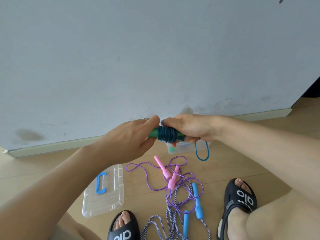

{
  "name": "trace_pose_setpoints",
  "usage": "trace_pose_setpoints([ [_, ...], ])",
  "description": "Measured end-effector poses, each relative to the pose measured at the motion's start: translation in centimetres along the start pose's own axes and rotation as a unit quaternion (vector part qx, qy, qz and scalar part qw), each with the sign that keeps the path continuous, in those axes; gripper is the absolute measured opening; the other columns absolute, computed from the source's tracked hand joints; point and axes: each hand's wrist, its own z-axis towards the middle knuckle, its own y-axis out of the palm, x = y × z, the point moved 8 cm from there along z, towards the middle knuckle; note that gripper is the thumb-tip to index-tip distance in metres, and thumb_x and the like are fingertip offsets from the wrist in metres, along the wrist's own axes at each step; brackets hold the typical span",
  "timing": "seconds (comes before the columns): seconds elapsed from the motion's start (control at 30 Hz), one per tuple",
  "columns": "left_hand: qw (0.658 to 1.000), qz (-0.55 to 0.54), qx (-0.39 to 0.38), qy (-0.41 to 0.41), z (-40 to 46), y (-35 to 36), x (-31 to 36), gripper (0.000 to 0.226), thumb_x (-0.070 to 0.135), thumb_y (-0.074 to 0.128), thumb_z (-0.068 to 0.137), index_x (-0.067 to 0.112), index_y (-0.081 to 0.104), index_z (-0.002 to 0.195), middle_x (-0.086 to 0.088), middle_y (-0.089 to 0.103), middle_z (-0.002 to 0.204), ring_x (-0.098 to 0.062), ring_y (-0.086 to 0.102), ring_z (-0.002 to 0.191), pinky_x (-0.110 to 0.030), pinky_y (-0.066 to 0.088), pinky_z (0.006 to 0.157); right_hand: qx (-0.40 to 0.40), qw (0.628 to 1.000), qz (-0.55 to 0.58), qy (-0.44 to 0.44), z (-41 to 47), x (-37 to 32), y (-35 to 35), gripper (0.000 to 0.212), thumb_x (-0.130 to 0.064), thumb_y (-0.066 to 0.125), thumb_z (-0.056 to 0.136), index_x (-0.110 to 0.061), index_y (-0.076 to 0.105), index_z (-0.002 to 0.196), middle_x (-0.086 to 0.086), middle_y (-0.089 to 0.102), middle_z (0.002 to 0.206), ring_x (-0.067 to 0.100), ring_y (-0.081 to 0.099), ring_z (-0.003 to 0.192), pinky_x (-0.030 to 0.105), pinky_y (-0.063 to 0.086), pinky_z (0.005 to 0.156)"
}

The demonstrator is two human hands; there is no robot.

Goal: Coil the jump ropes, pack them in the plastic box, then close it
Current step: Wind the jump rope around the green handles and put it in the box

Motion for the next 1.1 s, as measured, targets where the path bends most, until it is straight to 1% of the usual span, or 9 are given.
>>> trace_pose_setpoints([
  [0.17, 0.986, -0.007, -0.014, -0.166, 0.2, -0.3, -0.7, 0.059, 0.063, 0.068, 0.074, 0.018, 0.035, 0.094, 0.002, 0.052, 0.069, -0.016, 0.046, 0.057, -0.029, 0.032, 0.050, 0.081, 0.995, -0.028, -0.041, 0.6, -1.6, 0.2, 0.040, -0.044, 0.040, 0.096, -0.018, 0.059, 0.072, 0.000, 0.063, 0.066, 0.020, 0.042, 0.063, 0.029, 0.032, 0.050],
  [0.27, 0.984, 0.076, 0.034, -0.159, 0.8, -1.2, -0.6, 0.070, 0.081, 0.046, 0.075, 0.016, 0.036, 0.098, 0.004, 0.052, 0.060, -0.018, 0.052, 0.057, -0.026, 0.030, 0.050, 0.121, 0.991, -0.015, -0.051, 0.8, -2.4, -0.1, 0.041, -0.040, 0.039, 0.096, -0.015, 0.049, 0.065, 0.001, 0.052, 0.057, 0.021, 0.040, 0.061, 0.035, 0.035, 0.058],
  [0.37, 0.983, 0.143, 0.040, -0.103, 1.3, -1.2, -0.3, 0.064, 0.080, 0.032, 0.081, 0.018, 0.038, 0.095, 0.003, 0.050, 0.055, -0.025, 0.054, 0.061, -0.032, 0.029, 0.057, 0.116, 0.992, -0.024, -0.044, 0.8, -2.7, 0.0, 0.049, -0.035, 0.033, 0.097, -0.011, 0.057, 0.062, -0.002, 0.063, 0.052, 0.022, 0.046, 0.060, 0.032, 0.039, 0.060],
  [0.43, 0.988, 0.091, 0.012, -0.123, 1.3, -0.7, -1.0, 0.059, 0.077, 0.032, 0.083, 0.020, 0.037, 0.096, 0.003, 0.054, 0.062, -0.024, 0.053, 0.061, -0.034, 0.033, 0.057, 0.098, 0.994, -0.042, -0.037, 0.7, -2.7, 0.1, 0.057, -0.040, 0.031, 0.095, -0.009, 0.066, 0.062, 0.006, 0.065, 0.058, 0.022, 0.048, 0.062, 0.035, 0.041, 0.061],
  [0.5, 0.988, 0.025, -0.009, -0.150, 1.0, -0.3, -1.8, 0.054, 0.076, 0.034, 0.082, 0.025, 0.036, 0.100, 0.002, 0.062, 0.073, -0.022, 0.054, 0.062, -0.033, 0.035, 0.056, 0.065, 0.997, -0.039, -0.019, 0.7, -2.4, 0.2, 0.062, -0.048, 0.031, 0.091, -0.009, 0.070, 0.062, 0.021, 0.050, 0.066, 0.026, 0.040, 0.061, 0.039, 0.034, 0.059],
  [0.63, 0.976, -0.152, -0.024, -0.154, 0.6, -0.1, -2.1, 0.044, 0.072, 0.040, 0.081, 0.034, 0.047, 0.102, 0.006, 0.069, 0.076, -0.016, 0.059, 0.067, -0.034, 0.047, 0.063, -0.004, 1.000, 0.017, -0.023, 0.2, -1.8, -0.1, 0.048, -0.047, 0.040, 0.094, -0.007, 0.065, 0.080, 0.015, 0.039, 0.060, 0.026, 0.029, 0.057, 0.036, 0.033, 0.055],
  [0.73, 0.918, -0.365, 0.015, -0.153, 0.6, -0.9, -2.7, 0.038, 0.055, 0.046, 0.091, 0.020, 0.059, 0.098, -0.003, 0.066, 0.070, -0.020, 0.056, 0.062, -0.034, 0.048, 0.065, 0.024, 0.994, 0.100, -0.036, -0.6, -1.3, -1.8, 0.037, -0.041, 0.048, 0.100, -0.008, 0.059, 0.086, 0.001, 0.023, 0.049, 0.019, 0.021, 0.048, 0.028, 0.027, 0.045],
  [0.87, 0.828, -0.524, 0.037, -0.194, 0.4, -0.5, -3.9, 0.048, 0.046, 0.039, 0.098, 0.001, 0.056, 0.103, -0.013, 0.062, 0.074, -0.027, 0.052, 0.064, -0.044, 0.042, 0.071, 0.090, 0.975, 0.192, -0.057, -1.0, -1.4, -2.6, 0.024, -0.032, 0.055, 0.099, -0.012, 0.054, 0.087, -0.006, 0.025, 0.049, 0.012, 0.017, 0.045, 0.027, 0.012, 0.045],
  [1.1, 0.705, -0.657, 0.067, -0.260, 1.2, 0.8, -3.8, 0.039, 0.044, 0.038, 0.105, 0.014, 0.059, 0.117, -0.014, 0.060, 0.081, -0.025, 0.050, 0.063, -0.038, 0.051, 0.071, 0.247, 0.957, 0.129, -0.075, -1.6, -2.2, -1.8, 0.026, -0.030, 0.046, 0.099, -0.006, 0.056, 0.092, -0.004, 0.044, 0.049, 0.019, 0.033, 0.044, 0.025, 0.032, 0.046],
])
